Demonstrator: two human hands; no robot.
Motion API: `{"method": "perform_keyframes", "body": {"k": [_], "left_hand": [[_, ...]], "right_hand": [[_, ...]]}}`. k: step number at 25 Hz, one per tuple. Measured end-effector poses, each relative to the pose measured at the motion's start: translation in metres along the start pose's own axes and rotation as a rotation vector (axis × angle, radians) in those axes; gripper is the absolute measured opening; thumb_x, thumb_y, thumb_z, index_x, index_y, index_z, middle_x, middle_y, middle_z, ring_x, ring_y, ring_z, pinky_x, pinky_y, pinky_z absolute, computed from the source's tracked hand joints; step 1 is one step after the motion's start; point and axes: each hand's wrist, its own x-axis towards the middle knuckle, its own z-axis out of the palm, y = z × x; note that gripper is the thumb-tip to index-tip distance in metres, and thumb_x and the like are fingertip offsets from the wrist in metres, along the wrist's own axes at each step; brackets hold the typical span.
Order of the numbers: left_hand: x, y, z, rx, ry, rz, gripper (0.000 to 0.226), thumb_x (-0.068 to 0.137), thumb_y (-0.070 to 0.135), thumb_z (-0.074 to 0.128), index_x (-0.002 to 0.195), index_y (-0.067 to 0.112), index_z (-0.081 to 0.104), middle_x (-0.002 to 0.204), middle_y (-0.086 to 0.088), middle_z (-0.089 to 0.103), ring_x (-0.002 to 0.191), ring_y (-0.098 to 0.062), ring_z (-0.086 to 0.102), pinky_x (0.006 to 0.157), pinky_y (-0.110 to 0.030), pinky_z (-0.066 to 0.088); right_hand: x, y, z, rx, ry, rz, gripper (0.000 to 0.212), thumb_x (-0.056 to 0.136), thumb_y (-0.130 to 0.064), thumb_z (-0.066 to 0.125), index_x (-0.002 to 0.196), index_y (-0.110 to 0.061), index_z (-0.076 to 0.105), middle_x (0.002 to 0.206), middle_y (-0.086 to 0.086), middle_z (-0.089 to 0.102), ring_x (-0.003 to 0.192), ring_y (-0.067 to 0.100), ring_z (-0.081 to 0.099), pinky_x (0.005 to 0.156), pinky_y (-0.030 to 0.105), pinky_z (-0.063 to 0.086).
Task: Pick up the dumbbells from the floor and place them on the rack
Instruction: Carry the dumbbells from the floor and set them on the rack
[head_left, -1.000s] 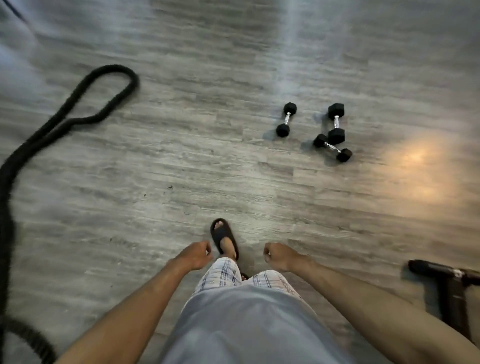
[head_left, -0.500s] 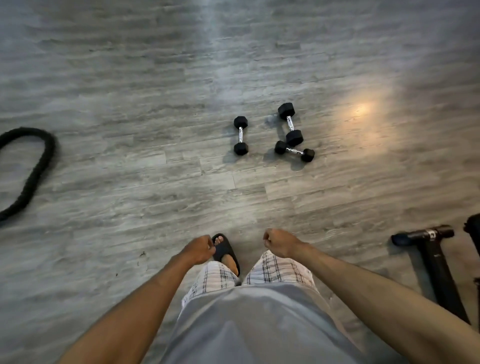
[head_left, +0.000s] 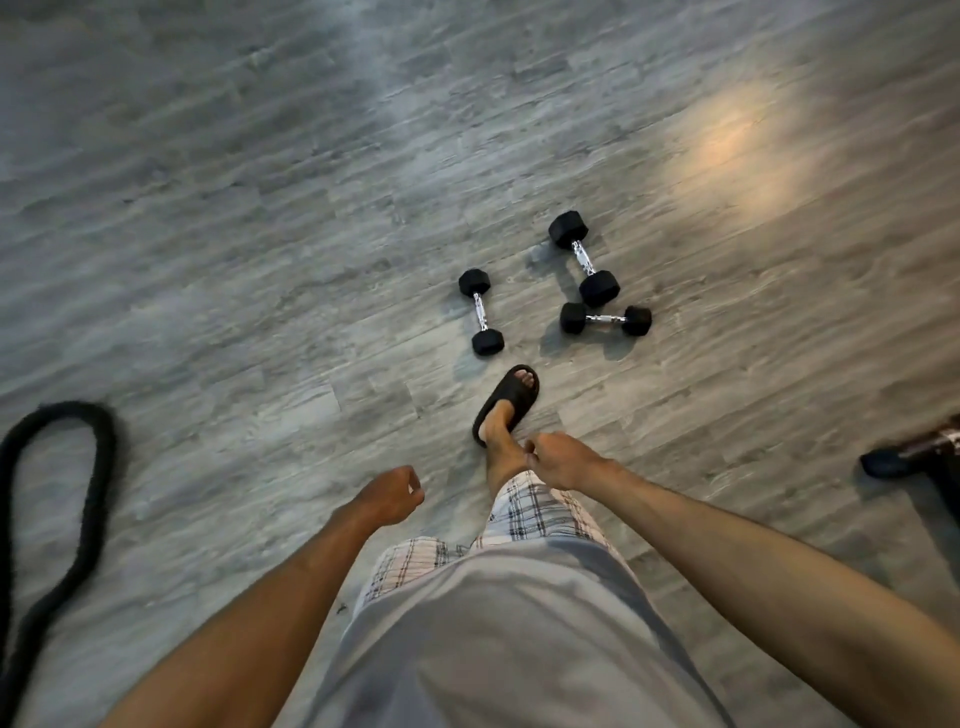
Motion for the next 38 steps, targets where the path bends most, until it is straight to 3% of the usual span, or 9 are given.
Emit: {"method": "perform_keyframes", "body": {"k": [6,14,17,20,22,28,32,35,38], "left_hand": [[0.091,0.057,-0.121,-0.165,0.017,-0.059,0.024,0.095,0.026,0.057,0.112,0.01,0.061,0.111,-0.018,0.069,0.089,-0.028,0.065,0.082,-0.036,0.052],[0.244,0.118,-0.182,-0.192,-0.093,-0.044,0.022,0.098,0.02,0.054,0.117,0.01,0.06,0.109,-0.019,0.068,0.097,-0.032,0.067,0.086,-0.041,0.055],[0.313,0.13,-0.194,-0.368,-0.121,-0.18,0.023,0.101,0.018,0.049,0.119,0.006,0.057,0.101,-0.021,0.069,0.079,-0.028,0.067,0.072,-0.035,0.056],[0.401,0.136,-0.201,-0.55,-0.121,-0.305,0.016,0.102,0.012,0.044,0.094,0.01,0.057,0.08,-0.012,0.063,0.055,-0.018,0.064,0.055,-0.026,0.054],[0.463,0.133,-0.2,-0.557,-0.11,-0.321,0.018,0.101,0.01,0.044,0.09,0.01,0.058,0.081,-0.015,0.061,0.059,-0.02,0.062,0.049,-0.023,0.051],[0.633,0.113,-0.173,-0.558,-0.18,-0.361,0.033,0.101,0.015,0.045,0.125,-0.006,0.052,0.107,-0.025,0.065,0.081,-0.03,0.068,0.067,-0.032,0.059],[0.711,0.107,-0.14,-0.731,-0.251,-0.43,0.036,0.103,0.019,0.041,0.132,-0.003,0.046,0.117,-0.022,0.055,0.119,-0.037,0.057,0.097,-0.039,0.05],[0.754,0.109,-0.118,-0.894,-0.259,-0.439,0.015,0.099,0.02,0.048,0.098,0.008,0.057,0.1,-0.012,0.057,0.106,-0.027,0.058,0.103,-0.038,0.046],[0.779,0.111,-0.105,-1.014,-0.284,-0.453,0.013,0.096,0.014,0.047,0.096,0.004,0.056,0.095,-0.013,0.061,0.089,-0.024,0.06,0.092,-0.036,0.05]], "right_hand": [[0.108,-0.011,-0.094,0.096,0.011,0.096,0.02,0.096,-0.023,0.047,0.097,-0.009,0.061,0.101,0.012,0.069,0.099,0.032,0.063,0.07,0.031,0.04],[0.27,0.021,-0.125,0.26,0.091,0.267,0.03,0.098,-0.021,0.041,0.119,-0.004,0.056,0.125,0.028,0.059,0.12,0.041,0.054,0.098,0.043,0.043],[0.332,0.045,-0.118,0.342,0.088,0.309,0.025,0.091,-0.028,0.046,0.111,-0.015,0.054,0.108,0.02,0.066,0.108,0.038,0.059,0.094,0.046,0.048],[0.399,0.073,-0.106,0.421,0.098,0.376,0.035,0.089,-0.034,0.054,0.119,-0.016,0.05,0.102,0.014,0.068,0.103,0.035,0.063,0.092,0.046,0.051],[0.447,0.093,-0.093,0.505,0.13,0.433,0.042,0.086,-0.038,0.055,0.123,-0.02,0.046,0.107,0.012,0.067,0.107,0.034,0.062,0.093,0.046,0.05],[0.575,0.145,-0.031,0.687,0.153,0.604,0.07,0.083,-0.045,0.067,0.14,-0.019,0.036,0.139,0.017,0.047,0.128,0.039,0.046,0.104,0.046,0.044],[0.632,0.163,0.02,0.766,0.1,0.649,0.092,0.075,-0.05,0.076,0.147,-0.024,0.024,0.151,0.02,0.024,0.136,0.044,0.032,0.105,0.049,0.04],[0.658,0.167,0.05,0.808,0.143,0.652,0.093,0.073,-0.041,0.081,0.144,-0.028,0.023,0.148,0.018,0.023,0.136,0.043,0.027,0.1,0.051,0.041],[0.668,0.171,0.065,0.84,0.229,0.633,0.09,0.071,-0.035,0.08,0.143,-0.029,0.026,0.138,0.015,0.031,0.129,0.041,0.03,0.097,0.047,0.04]]}}
